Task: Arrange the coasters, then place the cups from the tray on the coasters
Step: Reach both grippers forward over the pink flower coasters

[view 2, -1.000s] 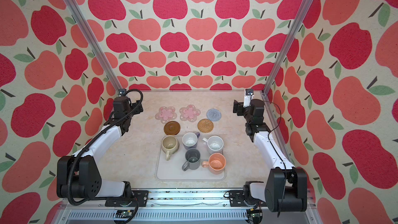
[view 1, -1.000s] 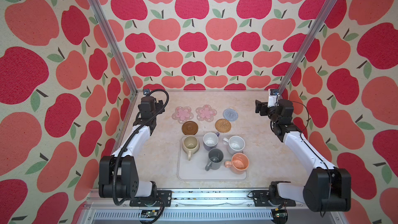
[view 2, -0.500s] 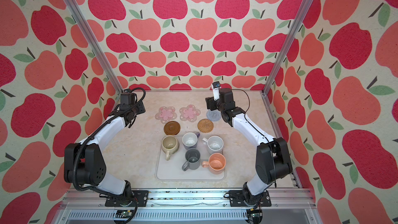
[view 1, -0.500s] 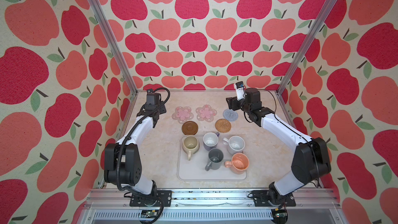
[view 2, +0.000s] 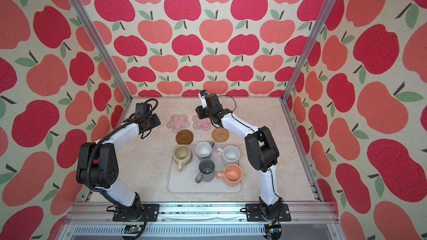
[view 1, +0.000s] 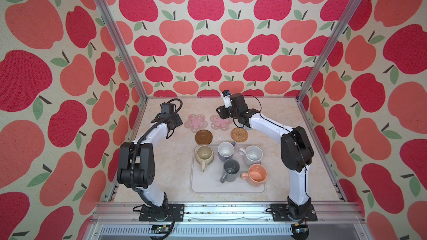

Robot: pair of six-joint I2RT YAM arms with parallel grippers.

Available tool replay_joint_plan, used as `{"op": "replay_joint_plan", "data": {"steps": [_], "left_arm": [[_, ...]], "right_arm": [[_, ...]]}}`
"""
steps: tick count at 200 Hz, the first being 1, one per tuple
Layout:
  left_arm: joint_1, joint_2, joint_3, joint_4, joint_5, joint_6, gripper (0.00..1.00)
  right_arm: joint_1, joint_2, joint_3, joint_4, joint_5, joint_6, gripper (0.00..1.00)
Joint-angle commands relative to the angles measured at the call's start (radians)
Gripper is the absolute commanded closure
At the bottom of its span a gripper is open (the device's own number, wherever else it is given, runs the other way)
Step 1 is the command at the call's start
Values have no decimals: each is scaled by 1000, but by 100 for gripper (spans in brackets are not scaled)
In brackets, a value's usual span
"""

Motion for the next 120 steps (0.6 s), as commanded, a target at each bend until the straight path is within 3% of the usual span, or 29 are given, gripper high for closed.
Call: {"op": "replay_joint_plan", "data": {"steps": [1,36,120], "left_arm": [[-16,37,-15,44,57,-69,62],[-25,94,0,37,75,-81,63],[-21,217,43,63,180,-156,64]], "right_arm": [[8,96,102,-59,-68,130,66],[22,216,226,-97,-111,203,76],[46,397,410,-159,-172,248,79]]}}
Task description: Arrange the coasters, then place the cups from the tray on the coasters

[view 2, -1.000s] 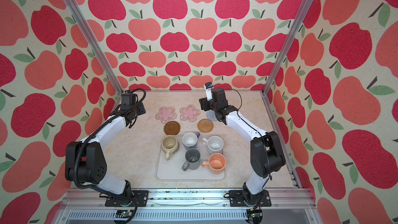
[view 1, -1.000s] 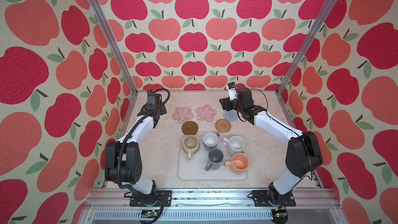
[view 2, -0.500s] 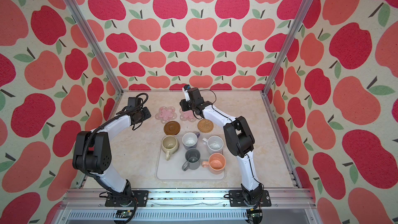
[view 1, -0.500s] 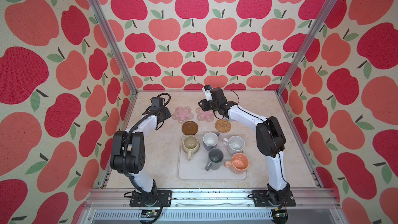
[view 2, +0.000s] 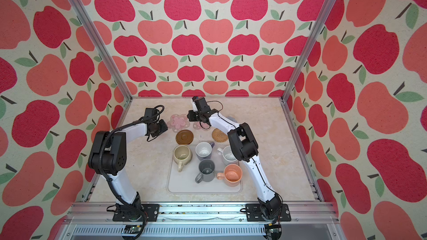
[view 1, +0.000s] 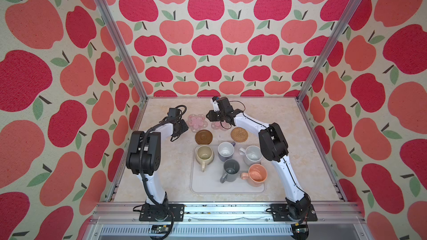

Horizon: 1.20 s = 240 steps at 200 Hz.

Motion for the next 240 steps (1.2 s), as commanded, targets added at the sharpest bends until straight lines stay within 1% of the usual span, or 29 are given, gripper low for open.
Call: {"op": "replay_joint_plan", "data": {"steps": [1,78,94,170,192,240], "left_arm": [[3,28,37,19,51,-38,64],[-3,79,59,56,98,-70,64],[-7,90,70,50,102,-74,65],[-9,116,88,40,110,-81,65],[-11,123,89,35,109,-88,65],[-11,140,85,38,115,-114,65]], "right_arm": [[8,51,71,-54,-36,27,79],[9,147,176,-121,-17,12,78],[7,168,201,-141,-11,12,75],[-16,206,216,-128,27,31,72],[-19,224,233,-132,20,39,71],[-8,262,258,-135,-34,71,70]]}}
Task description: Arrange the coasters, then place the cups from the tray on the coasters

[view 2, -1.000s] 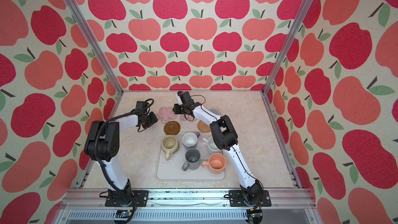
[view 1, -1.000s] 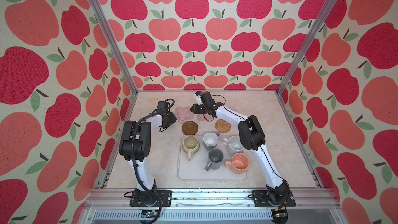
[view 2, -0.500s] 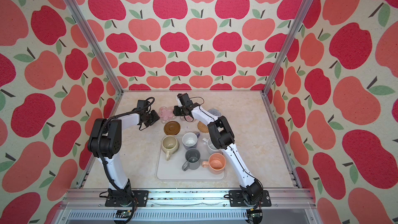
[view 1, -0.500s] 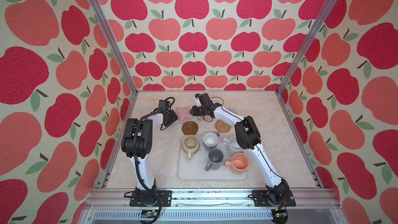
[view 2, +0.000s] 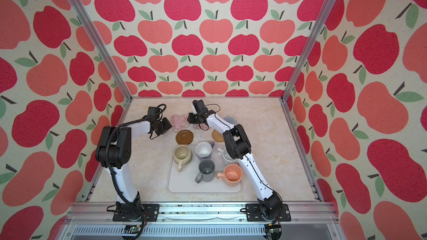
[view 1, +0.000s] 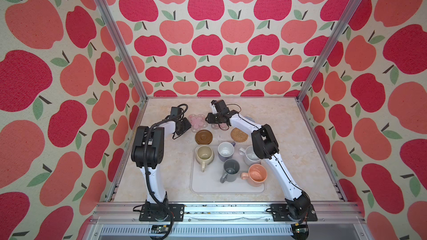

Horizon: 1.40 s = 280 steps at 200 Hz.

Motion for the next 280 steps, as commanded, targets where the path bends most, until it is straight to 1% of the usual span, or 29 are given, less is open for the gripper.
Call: {"op": "replay_joint_plan", "data": {"steps": [1,77,126,186,230,254,280], "left_arm": [[-5,40,11,-18,13,-31,65],[28,41,16,-7,54,-54,65],[63,18,-38,14,64,-82,65],[135,-43,-109,21,76,-88,66],[167,-92,-152,15,51,-82,66],[189,-104,-158,2,55,-81,66],[207,-129,-169,-15,38,-77,65]], "right_arm": [[6,50,25,-29,-31,33,70],[47,81,57,-61,-90,35,70],[72,116,122,-74,-116,44,70],[120,173,219,-76,-154,64,70],[145,191,237,-81,-185,77,70],[148,190,243,-81,-198,75,70],[151,201,264,-77,-244,75,70]]}}
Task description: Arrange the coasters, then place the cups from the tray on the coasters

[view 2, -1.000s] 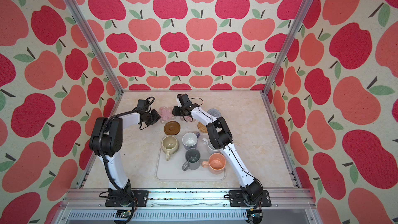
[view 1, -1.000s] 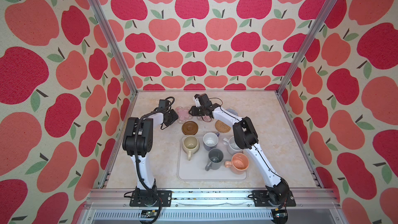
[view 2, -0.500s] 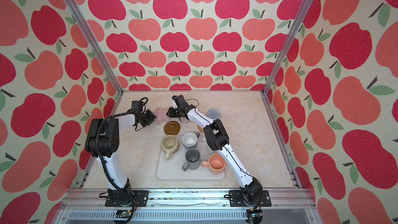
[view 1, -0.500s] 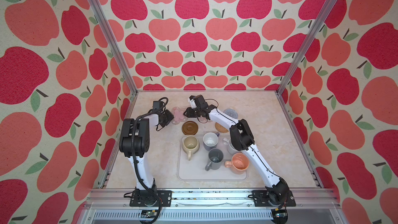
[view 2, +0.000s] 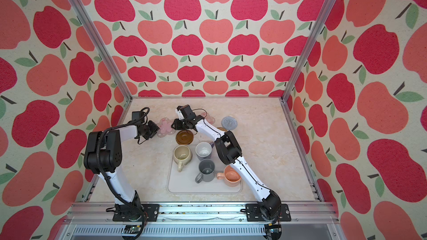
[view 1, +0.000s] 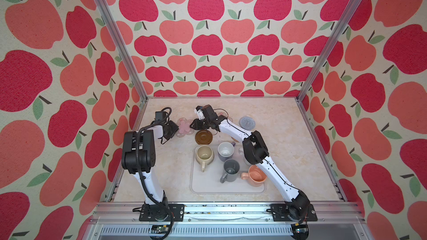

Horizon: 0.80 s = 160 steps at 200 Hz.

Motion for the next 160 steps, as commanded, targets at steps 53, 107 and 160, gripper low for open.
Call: {"op": "replay_joint_plan", "data": {"steps": [53,107,160], "left_arm": [[53,-82,-35,-115,-59,19,65],[78,-83,-39,-122,-92,30,65],[96,-93,-41,-138,-125,47,65]], "right_arm": [[42,97,84,-52,-196,37,71],[59,102,91,-49,-257,12,70],[58,110,92,-25,-258,29,69]]}}
